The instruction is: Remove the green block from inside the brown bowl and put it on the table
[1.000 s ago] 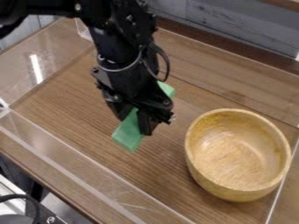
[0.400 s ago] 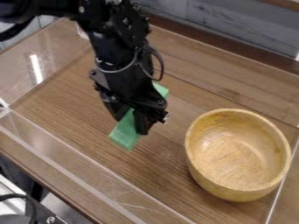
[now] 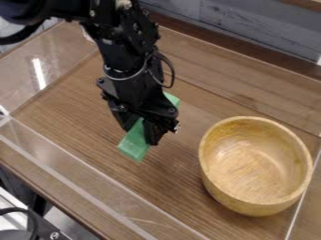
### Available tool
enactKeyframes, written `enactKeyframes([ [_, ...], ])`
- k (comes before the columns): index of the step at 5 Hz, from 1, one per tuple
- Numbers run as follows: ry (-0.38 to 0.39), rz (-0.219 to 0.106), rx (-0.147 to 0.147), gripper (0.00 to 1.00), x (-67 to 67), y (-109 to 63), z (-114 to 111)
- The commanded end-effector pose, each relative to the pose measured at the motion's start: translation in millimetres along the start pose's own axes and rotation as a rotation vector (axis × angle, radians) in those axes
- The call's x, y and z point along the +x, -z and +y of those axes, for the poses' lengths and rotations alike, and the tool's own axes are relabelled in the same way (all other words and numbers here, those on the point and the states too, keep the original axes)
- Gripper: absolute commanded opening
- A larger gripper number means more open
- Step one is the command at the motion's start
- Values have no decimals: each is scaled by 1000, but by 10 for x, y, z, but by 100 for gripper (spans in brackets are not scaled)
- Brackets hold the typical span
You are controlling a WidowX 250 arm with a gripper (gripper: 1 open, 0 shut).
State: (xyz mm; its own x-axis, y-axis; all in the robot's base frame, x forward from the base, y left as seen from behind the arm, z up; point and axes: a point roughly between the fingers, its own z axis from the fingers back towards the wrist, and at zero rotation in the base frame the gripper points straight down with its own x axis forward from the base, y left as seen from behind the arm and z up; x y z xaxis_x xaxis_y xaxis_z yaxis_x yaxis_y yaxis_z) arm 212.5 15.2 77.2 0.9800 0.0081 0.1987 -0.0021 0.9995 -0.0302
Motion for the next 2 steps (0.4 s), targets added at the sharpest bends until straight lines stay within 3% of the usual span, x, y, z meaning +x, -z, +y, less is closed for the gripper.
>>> enactKeyframes([
  [1, 0, -50, 5, 0, 168, -64, 47],
  [2, -6, -47, 4, 0, 202, -27, 68],
])
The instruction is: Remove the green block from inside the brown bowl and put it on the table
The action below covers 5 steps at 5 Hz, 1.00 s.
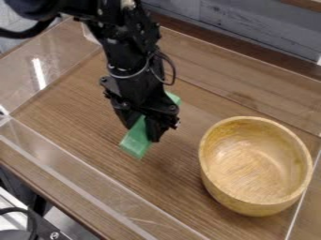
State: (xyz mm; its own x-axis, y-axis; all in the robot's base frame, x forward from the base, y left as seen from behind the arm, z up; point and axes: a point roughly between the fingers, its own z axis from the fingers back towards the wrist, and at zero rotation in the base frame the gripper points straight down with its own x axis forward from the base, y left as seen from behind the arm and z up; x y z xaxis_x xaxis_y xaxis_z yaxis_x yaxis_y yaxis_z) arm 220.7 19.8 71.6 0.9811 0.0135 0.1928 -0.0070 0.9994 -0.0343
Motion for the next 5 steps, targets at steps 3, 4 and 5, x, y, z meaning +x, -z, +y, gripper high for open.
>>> enactKeyframes([
  [3, -16, -40, 4, 0, 208, -29, 59],
  [4, -20, -34, 2, 0, 222, -16, 64],
  [5, -24, -25, -1, 0, 221, 0, 69],
])
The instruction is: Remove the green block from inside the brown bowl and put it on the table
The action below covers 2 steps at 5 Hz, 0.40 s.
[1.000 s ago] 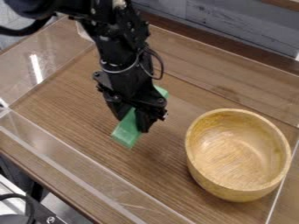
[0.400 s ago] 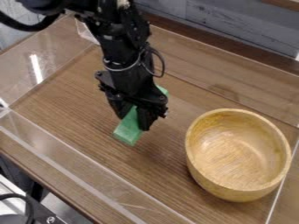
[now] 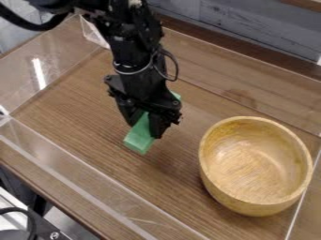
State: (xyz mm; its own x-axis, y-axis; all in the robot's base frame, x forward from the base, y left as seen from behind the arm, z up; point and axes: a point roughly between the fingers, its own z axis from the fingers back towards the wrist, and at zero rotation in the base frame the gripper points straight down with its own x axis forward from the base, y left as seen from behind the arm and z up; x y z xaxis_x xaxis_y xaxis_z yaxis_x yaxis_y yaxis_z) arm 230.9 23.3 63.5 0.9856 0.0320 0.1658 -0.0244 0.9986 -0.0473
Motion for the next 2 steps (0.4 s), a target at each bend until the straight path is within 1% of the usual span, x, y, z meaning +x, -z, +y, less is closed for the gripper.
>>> enactKeyframes([
  [1, -9, -43, 6, 0, 137, -83, 36],
  [2, -15, -44, 3, 100, 181, -61, 65],
])
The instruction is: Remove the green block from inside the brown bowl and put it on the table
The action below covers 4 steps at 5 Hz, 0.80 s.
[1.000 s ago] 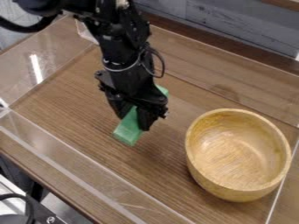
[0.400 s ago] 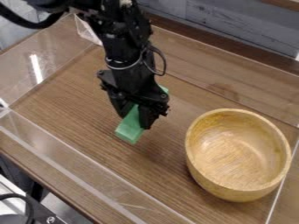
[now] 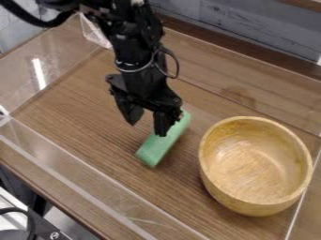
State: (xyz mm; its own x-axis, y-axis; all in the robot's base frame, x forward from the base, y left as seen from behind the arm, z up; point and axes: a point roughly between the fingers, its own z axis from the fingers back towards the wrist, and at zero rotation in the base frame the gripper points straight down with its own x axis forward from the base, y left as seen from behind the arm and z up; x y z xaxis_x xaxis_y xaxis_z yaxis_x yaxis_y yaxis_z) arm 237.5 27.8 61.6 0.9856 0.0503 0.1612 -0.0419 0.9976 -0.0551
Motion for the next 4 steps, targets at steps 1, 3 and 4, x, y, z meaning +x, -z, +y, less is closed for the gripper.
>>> enactKeyframes([
  [1, 0, -51, -1, 100, 162, -124, 30],
  [3, 7, -54, -21, 100, 199, -114, -90],
  [4, 9, -56, -30, 100, 220, -112, -134],
])
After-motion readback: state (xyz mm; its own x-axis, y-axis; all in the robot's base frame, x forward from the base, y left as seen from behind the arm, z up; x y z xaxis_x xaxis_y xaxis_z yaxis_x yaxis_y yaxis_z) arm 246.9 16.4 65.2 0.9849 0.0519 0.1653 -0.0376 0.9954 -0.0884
